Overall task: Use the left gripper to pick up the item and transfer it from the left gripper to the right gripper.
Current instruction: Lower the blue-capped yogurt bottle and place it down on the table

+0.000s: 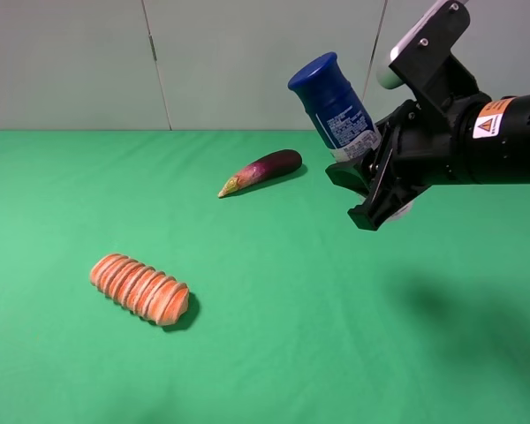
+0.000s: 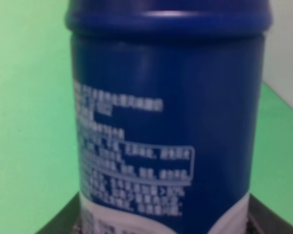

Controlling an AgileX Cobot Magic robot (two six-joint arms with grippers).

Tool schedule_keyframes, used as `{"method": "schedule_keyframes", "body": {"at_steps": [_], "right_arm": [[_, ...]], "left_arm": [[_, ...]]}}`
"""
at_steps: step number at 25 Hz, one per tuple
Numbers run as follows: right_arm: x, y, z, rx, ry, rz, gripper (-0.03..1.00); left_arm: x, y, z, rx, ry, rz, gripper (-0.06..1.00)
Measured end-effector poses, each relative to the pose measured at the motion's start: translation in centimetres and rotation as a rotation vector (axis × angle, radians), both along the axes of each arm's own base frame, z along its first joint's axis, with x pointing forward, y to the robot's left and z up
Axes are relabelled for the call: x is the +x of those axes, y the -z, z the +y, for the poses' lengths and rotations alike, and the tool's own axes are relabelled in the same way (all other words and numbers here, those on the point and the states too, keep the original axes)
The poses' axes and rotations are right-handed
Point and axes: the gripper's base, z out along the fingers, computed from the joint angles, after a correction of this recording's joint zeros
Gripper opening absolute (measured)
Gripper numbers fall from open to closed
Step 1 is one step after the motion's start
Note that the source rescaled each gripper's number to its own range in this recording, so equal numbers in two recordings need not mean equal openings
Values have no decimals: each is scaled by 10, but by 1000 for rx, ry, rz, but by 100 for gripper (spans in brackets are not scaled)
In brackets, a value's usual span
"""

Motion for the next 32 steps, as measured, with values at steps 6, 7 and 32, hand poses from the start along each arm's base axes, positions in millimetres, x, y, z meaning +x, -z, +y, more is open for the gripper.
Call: {"method": "schedule_keyframes", "body": {"at_steps": [6, 7, 32], "right_arm": [[0, 0, 0, 2, 2, 2, 0], [0, 0, 0, 3, 2, 2, 0], [0, 0, 0, 63, 49, 50, 0]], "left_arm": [[-51, 44, 21, -40, -3, -92, 93], [-57, 50, 24, -47, -4, -112, 93], [-89, 96, 38, -102, -4, -297, 92]]}}
